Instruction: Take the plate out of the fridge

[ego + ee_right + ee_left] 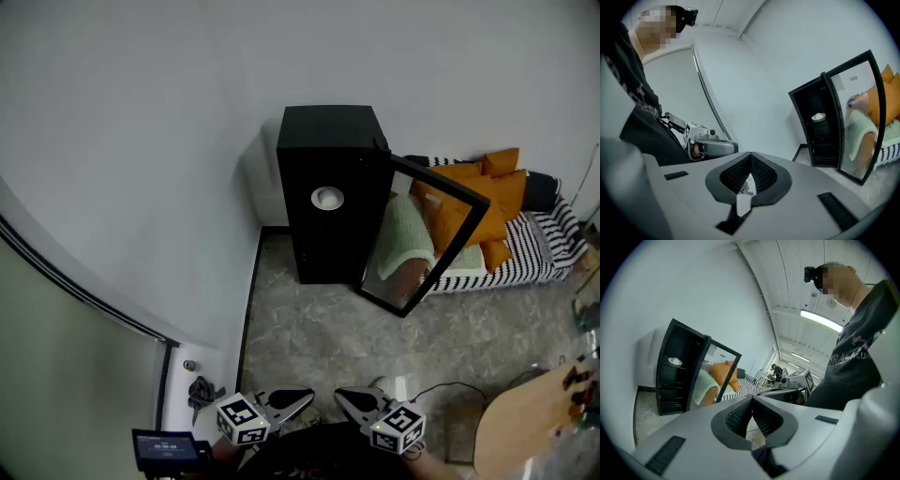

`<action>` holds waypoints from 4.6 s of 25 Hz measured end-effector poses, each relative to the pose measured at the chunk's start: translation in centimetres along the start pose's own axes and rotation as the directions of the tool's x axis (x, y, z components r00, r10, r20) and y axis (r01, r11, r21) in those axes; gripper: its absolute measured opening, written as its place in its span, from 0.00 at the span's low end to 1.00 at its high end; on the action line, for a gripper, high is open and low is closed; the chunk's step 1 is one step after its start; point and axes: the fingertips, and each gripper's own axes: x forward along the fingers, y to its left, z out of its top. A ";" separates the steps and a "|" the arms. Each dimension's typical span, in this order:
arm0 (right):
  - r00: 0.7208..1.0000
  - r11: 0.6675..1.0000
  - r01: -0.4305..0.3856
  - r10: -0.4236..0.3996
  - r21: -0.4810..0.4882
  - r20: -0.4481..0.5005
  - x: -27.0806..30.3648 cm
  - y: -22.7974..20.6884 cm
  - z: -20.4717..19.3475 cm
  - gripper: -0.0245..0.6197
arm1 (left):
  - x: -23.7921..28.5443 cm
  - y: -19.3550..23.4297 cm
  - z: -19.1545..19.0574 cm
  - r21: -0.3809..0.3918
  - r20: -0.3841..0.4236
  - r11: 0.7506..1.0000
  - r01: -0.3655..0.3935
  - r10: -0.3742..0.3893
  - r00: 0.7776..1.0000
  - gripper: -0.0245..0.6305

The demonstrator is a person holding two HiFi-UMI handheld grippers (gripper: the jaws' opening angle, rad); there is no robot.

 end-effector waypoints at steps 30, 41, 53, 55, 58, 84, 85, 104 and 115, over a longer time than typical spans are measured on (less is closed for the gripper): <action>0.999 0.999 0.009 -0.010 0.036 0.049 0.3 -0.9 0.8 0.05 | -1.2 0.8 0.0 0.016 0.030 1.000 -0.015 0.014 0.999 0.04; 0.998 1.000 -0.021 0.020 0.022 0.060 3.9 -2.4 3.7 0.05 | -4.3 3.6 0.9 -0.020 0.078 0.993 -0.119 0.120 0.990 0.04; 0.994 0.995 -0.098 0.097 0.035 0.047 11.2 -11.6 10.2 0.05 | -3.8 11.3 3.2 -0.139 0.133 0.938 -0.317 0.335 0.933 0.04; 0.994 0.994 -0.107 0.106 0.034 0.039 12.5 -13.8 11.8 0.05 | -2.6 12.9 4.2 -0.152 0.137 0.930 -0.334 0.355 0.925 0.04; 0.994 0.993 -0.105 0.103 0.052 0.038 14.7 -18.2 13.7 0.05 | -0.5 16.0 5.8 -0.163 0.136 0.924 -0.346 0.368 0.920 0.04; 0.926 0.614 0.234 -0.377 0.753 0.019 30.7 -57.3 20.5 0.09 | 12.2 34.1 17.2 -0.181 -0.009 0.897 -0.403 0.408 0.913 0.04; 0.916 0.570 0.227 -0.401 0.790 0.026 31.2 -58.3 20.5 0.10 | 12.1 34.1 17.1 -0.175 -0.014 0.901 -0.396 0.400 0.916 0.04; 0.714 0.119 0.472 -0.633 0.873 -0.300 37.0 -71.8 10.6 0.12 | 6.6 40.1 15.2 -0.283 -0.069 0.878 -0.387 0.384 0.921 0.04; 0.746 0.144 0.391 -0.627 0.909 -0.222 37.0 -68.9 12.5 0.11 | 5.9 40.8 14.4 -0.327 -0.066 0.871 -0.367 0.367 0.928 0.04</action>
